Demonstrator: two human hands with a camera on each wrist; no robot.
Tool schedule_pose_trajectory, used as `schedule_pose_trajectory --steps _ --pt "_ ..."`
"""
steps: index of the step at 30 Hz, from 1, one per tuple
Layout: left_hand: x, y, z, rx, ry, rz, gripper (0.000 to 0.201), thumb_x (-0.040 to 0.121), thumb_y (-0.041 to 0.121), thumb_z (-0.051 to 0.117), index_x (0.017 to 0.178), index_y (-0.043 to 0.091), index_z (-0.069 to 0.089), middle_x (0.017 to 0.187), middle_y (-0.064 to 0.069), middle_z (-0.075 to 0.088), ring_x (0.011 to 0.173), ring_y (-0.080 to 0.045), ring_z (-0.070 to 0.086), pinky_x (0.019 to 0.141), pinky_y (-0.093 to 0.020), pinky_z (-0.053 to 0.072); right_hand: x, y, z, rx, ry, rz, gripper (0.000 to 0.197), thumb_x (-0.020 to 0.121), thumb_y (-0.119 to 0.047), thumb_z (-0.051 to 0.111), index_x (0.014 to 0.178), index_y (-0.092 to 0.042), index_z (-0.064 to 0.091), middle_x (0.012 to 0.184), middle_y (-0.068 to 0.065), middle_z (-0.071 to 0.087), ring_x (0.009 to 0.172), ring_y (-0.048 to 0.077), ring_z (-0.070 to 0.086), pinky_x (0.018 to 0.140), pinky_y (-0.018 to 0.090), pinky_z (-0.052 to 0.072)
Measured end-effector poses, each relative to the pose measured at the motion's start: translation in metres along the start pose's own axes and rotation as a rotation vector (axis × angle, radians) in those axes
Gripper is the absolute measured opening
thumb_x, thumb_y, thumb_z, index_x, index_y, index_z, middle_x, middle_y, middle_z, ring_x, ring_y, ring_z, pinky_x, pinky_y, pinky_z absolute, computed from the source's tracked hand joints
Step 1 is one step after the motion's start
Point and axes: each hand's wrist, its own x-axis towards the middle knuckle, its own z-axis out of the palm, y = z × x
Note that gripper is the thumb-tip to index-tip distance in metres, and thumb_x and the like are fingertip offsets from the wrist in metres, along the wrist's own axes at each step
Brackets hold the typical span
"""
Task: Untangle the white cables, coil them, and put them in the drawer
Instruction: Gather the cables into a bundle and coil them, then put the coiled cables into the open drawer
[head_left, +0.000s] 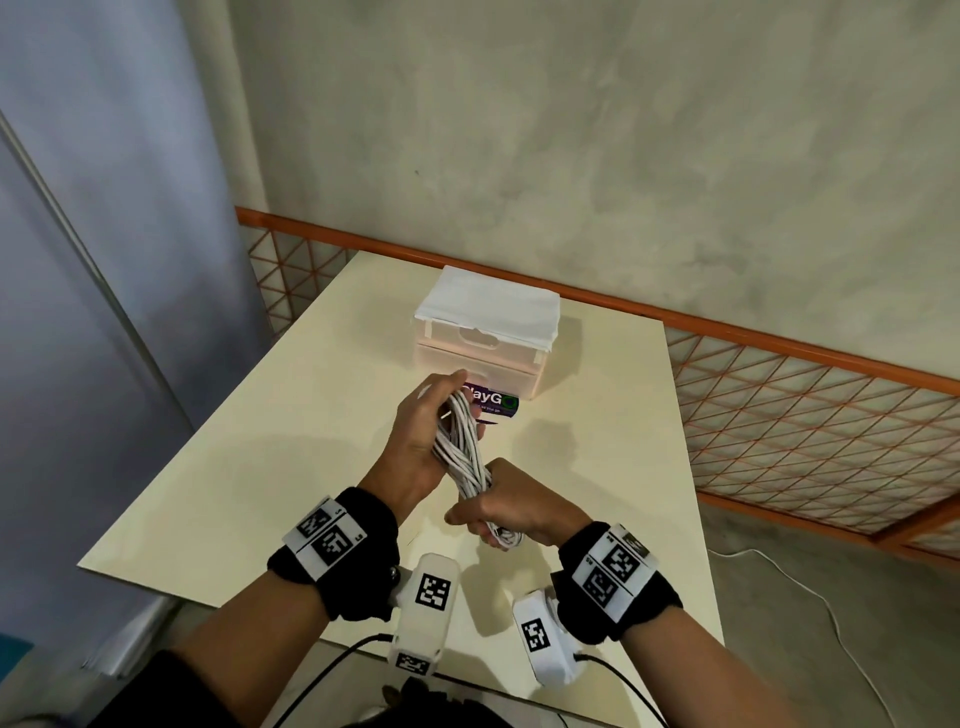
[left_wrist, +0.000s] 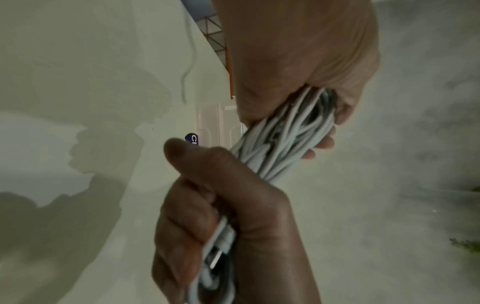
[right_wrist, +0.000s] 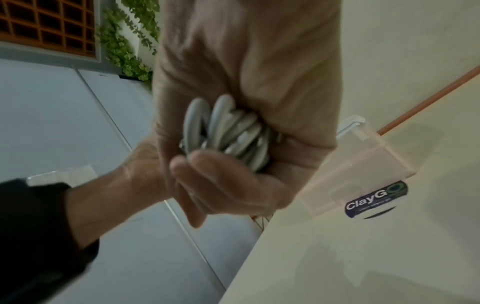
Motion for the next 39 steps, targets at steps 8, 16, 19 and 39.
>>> schedule_pose_trajectory --steps 8,16,19,39 --pt "-0.004 -0.025 0.022 0.038 0.268 -0.026 0.030 0.086 0.013 0.051 0.059 0.017 0.039 0.037 0.009 0.030 0.031 -0.007 0.024 0.036 -0.015 0.024 -0.016 0.019 -0.001 -0.230 0.178 -0.045 0.030 0.078 -0.014 0.057 0.054 -0.016 0.039 0.044 0.001 0.048 0.033 0.017 0.047 0.043 0.023 0.041" --pt "-0.002 -0.054 0.031 0.024 0.334 0.018 0.031 0.086 0.012 0.051 0.059 0.016 0.038 0.035 0.009 0.031 0.030 -0.007 0.025 0.035 -0.016 0.027 -0.020 0.049 -0.009 -0.437 0.293 -0.076 0.021 0.077 -0.039 0.062 0.081 -0.027 0.045 0.073 -0.001 0.061 0.066 0.023 0.061 0.059 0.030 0.043" --pt "0.000 -0.063 0.036 0.022 0.329 0.057 0.032 0.087 0.012 0.051 0.059 0.016 0.037 0.035 0.010 0.032 0.030 -0.007 0.026 0.035 -0.016 0.028 -0.018 0.057 -0.011 -0.582 0.471 -0.200 0.022 0.078 -0.034 0.063 0.082 -0.014 0.054 0.085 0.008 0.063 0.086 0.033 0.059 0.064 0.030 0.032" --pt "0.140 -0.077 0.012 0.110 0.069 -0.321 0.022 0.090 0.032 0.060 0.082 0.012 0.061 0.075 -0.004 0.063 0.071 -0.014 0.062 0.065 -0.027 0.049 0.085 0.069 -0.057 -0.300 0.264 0.041 0.018 0.090 -0.023 0.054 0.092 -0.009 0.043 0.095 0.025 0.064 0.078 0.036 0.063 0.066 0.040 0.047"
